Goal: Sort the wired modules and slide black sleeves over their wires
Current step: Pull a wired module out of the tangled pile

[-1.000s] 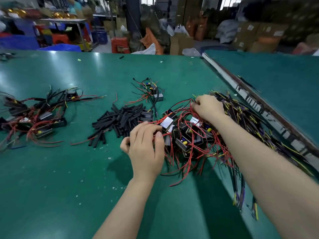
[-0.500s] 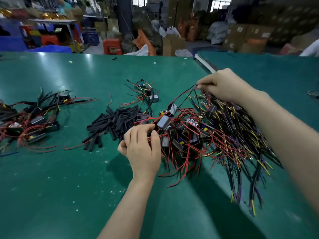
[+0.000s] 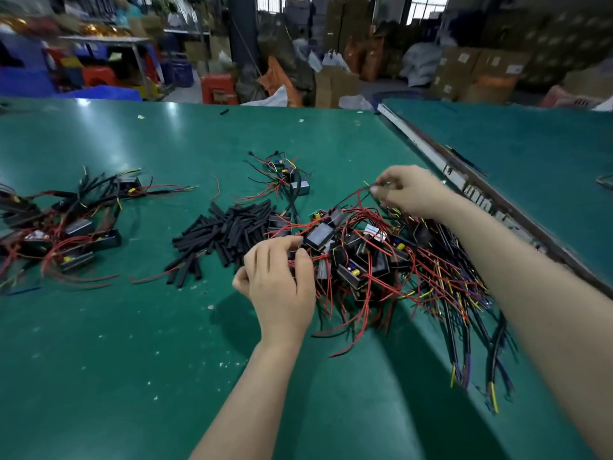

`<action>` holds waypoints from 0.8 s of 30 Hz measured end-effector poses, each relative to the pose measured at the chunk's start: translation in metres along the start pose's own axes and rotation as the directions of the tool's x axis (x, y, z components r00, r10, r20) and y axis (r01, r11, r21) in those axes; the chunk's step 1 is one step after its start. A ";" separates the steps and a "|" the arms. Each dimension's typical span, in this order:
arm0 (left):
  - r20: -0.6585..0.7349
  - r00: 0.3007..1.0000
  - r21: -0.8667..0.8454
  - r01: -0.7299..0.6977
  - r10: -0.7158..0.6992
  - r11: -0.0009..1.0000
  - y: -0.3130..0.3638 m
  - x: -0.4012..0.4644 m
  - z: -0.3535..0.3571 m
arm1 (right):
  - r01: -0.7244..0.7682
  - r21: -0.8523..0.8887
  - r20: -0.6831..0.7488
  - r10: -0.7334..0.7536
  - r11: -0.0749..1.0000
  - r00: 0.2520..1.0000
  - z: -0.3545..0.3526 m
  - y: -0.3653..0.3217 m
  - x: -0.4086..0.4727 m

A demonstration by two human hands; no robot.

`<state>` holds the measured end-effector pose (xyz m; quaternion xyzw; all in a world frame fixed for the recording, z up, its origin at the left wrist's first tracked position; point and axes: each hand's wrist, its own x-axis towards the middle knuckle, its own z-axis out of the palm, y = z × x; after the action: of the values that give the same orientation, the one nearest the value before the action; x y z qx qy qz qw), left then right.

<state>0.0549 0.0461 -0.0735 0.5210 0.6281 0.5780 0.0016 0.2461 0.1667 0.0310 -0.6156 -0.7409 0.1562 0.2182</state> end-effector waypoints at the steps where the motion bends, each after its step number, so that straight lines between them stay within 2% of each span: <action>1: 0.004 1.000 0.000 -0.001 0.001 1.000 0.001 0.000 0.001 | 0.019 0.075 -0.056 -0.015 0.997 0.998 -0.003 -0.002 0.001; 3: 0.001 1.000 -0.007 -0.005 0.005 1.000 0.001 0.000 0.001 | 0.055 0.185 -0.084 -0.040 0.981 0.996 -0.011 -0.006 0.000; 5: -0.008 1.000 -0.013 -0.006 0.006 1.000 0.001 0.000 0.000 | 0.074 0.113 0.006 -0.076 0.991 0.997 -0.018 -0.013 -0.002; 6: -0.008 1.000 -0.017 0.000 0.000 1.000 0.000 0.000 0.000 | 0.089 0.120 -0.020 -0.087 0.989 0.996 -0.023 -0.015 -0.001; 9: -0.017 0.999 -0.025 0.031 -0.031 0.999 0.002 0.001 -0.003 | 0.172 0.315 -0.258 -0.090 0.933 0.962 -0.050 -0.028 0.002; 13: -0.025 0.999 -0.019 0.019 -0.020 1.000 0.004 0.002 -0.007 | 0.187 0.254 -0.209 -0.135 0.949 0.969 -0.078 -0.040 -0.006; 18: -0.077 0.997 -0.074 0.004 -0.010 0.997 0.020 0.004 -0.017 | 0.305 0.353 -0.345 -0.180 0.885 0.921 -0.094 -0.063 -0.040; 21: -0.108 0.991 -0.235 -0.104 0.080 0.967 0.040 0.018 -0.034 | 0.377 0.414 -0.272 -0.283 0.829 0.920 -0.085 -0.089 -0.070; 23: -0.026 0.989 -0.403 -0.142 0.144 0.904 0.056 0.039 -0.050 | 0.380 0.471 -0.138 -0.359 0.796 0.923 -0.072 -0.111 -0.088; 24: 0.060 0.986 -0.478 -0.111 0.158 0.871 0.063 0.050 -0.060 | 0.362 0.504 -0.062 -0.386 0.784 0.920 -0.063 -0.120 -0.095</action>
<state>0.0367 0.0225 0.0220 0.5748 0.4292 0.6865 0.1189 0.1914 0.0479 0.1321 -0.3739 -0.7856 0.3121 0.3817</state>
